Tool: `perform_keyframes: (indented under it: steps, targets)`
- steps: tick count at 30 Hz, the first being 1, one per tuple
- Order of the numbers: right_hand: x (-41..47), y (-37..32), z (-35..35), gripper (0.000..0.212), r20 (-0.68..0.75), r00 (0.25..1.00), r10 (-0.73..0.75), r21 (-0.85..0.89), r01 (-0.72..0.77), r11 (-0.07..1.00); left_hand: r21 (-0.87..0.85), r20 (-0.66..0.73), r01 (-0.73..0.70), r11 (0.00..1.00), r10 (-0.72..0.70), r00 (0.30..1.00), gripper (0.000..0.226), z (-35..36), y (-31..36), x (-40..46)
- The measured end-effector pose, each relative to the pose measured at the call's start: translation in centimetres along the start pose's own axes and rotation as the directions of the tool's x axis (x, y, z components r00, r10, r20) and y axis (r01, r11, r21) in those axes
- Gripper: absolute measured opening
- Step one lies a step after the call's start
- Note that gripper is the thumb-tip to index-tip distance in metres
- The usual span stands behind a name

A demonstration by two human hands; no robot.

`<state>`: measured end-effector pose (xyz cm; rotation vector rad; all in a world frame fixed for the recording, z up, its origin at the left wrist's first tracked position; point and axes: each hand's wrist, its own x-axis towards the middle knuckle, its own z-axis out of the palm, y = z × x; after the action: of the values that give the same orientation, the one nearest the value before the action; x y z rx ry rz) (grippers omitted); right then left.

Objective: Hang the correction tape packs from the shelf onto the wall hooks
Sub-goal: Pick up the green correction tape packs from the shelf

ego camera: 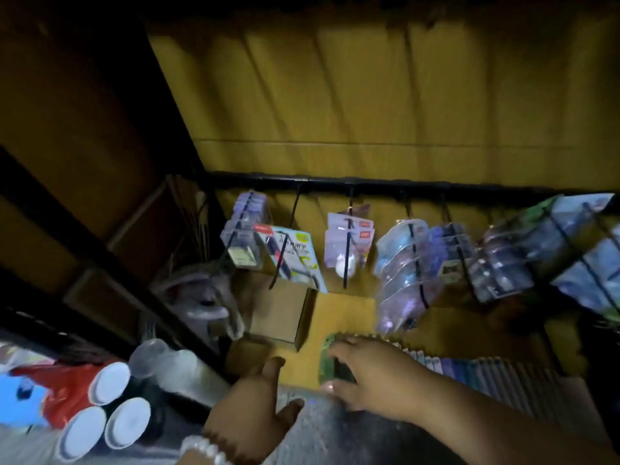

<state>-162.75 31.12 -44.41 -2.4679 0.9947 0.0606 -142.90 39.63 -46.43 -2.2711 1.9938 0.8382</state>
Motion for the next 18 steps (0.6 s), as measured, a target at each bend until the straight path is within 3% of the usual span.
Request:
perform_keyframes:
  steps: [6,10,18]
  targets:
    - [3.2,4.9,4.8,0.059,-0.108,0.99,0.087,-0.025,-0.091,0.996,0.026,-0.052,0.074,0.997,-0.072,0.996,0.062,5.1,-5.0,3.2]
    - [4.4,6.7,6.3,0.065,-0.121,0.986,0.116,-0.011,-0.119,0.993,0.064,-0.113,0.1,0.993,-0.092,0.989,0.068,6.6,-6.4,4.1]
    - [3.4,6.1,6.8,0.072,-0.168,0.973,0.156,0.1,-0.141,0.985,0.071,-0.254,0.115,0.991,-0.093,0.963,0.069,4.9,-3.9,1.4]
